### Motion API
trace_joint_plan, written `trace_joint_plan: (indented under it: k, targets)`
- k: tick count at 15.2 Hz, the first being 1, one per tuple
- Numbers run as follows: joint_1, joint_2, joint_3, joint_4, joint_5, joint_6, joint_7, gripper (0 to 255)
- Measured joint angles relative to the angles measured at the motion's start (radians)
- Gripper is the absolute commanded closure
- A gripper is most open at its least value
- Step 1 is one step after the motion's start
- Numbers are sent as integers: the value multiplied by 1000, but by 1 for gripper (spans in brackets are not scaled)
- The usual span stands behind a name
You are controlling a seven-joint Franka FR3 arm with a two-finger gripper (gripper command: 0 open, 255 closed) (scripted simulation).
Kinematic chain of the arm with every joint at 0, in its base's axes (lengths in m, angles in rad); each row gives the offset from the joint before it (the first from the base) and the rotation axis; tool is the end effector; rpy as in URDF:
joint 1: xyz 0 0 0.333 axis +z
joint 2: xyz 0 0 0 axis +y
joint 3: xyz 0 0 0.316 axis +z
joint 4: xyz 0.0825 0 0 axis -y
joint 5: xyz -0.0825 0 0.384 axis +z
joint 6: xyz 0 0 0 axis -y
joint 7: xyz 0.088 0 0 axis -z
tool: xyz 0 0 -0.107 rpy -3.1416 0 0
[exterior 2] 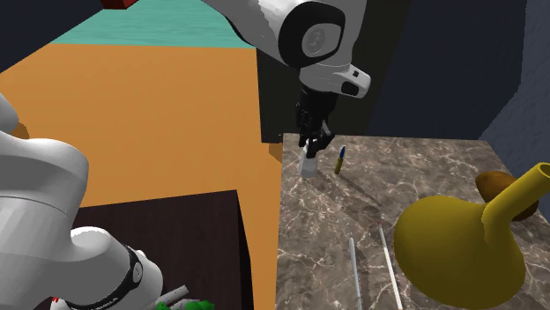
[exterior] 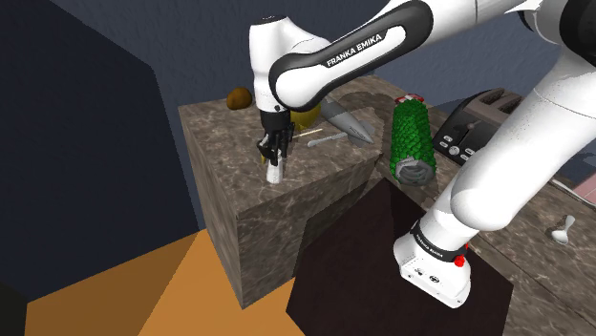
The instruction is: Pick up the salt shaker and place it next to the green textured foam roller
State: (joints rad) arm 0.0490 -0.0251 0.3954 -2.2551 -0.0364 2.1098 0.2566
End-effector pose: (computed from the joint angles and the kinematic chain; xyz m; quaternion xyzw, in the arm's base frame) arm 0.4550 0.2150 0.3633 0.9926 0.1034 -0.0505 0.0396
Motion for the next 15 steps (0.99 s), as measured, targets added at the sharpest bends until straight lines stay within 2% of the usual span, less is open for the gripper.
trace_joint_plan:
  k: [15]
  targets:
    - [-2,-84,-9,109,35,-187,-34,255]
